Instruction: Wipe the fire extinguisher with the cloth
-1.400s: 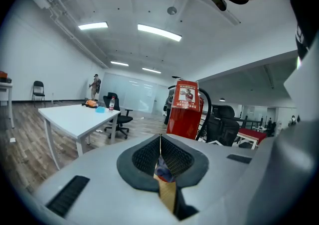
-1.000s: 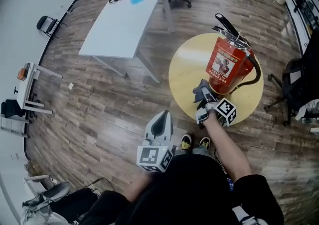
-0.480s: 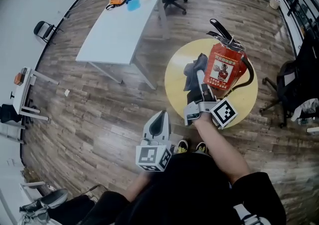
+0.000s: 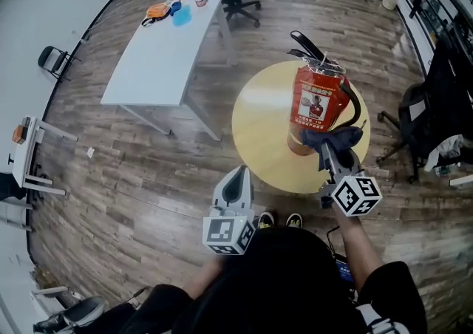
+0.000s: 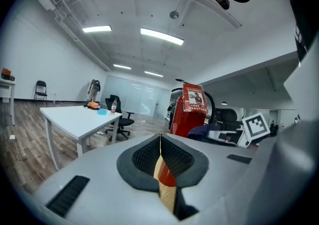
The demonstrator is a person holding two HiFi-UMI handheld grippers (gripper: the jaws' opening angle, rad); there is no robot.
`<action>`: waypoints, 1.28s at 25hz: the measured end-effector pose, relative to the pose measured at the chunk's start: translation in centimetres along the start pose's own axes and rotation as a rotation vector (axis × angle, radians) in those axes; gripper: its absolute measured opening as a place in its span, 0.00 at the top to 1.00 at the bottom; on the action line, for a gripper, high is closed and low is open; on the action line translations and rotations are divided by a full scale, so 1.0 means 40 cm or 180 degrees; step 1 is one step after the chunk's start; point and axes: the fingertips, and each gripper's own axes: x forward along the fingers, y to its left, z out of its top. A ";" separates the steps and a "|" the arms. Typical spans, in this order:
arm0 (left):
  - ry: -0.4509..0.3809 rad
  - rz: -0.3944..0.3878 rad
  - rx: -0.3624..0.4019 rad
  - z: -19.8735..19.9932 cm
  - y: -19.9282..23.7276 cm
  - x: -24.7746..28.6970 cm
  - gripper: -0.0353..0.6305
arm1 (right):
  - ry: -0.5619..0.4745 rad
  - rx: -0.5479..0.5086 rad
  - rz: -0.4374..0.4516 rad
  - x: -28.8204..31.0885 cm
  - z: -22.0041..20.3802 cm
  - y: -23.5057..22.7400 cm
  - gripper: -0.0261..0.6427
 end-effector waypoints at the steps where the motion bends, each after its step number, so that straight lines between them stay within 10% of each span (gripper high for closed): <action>1: -0.0001 -0.0025 0.0006 0.001 -0.006 0.007 0.91 | -0.0061 -0.0334 0.0113 -0.012 0.058 0.016 0.80; 8: -0.0050 -0.0188 0.0015 0.014 -0.053 0.034 0.91 | -0.0440 -0.2038 0.0889 -0.128 0.445 0.369 0.80; 17: -0.0091 -0.0111 -0.0076 0.021 -0.013 0.015 0.91 | -0.0692 -0.2745 0.1082 -0.213 0.694 0.572 0.80; 26: -0.0094 -0.0090 -0.0131 0.016 0.012 0.001 0.91 | 0.1542 -0.2727 0.0604 0.117 0.353 0.335 0.80; 32: -0.0030 -0.0033 -0.0161 -0.003 0.045 -0.003 0.91 | 0.1865 -0.2339 0.0699 0.106 0.189 0.327 0.80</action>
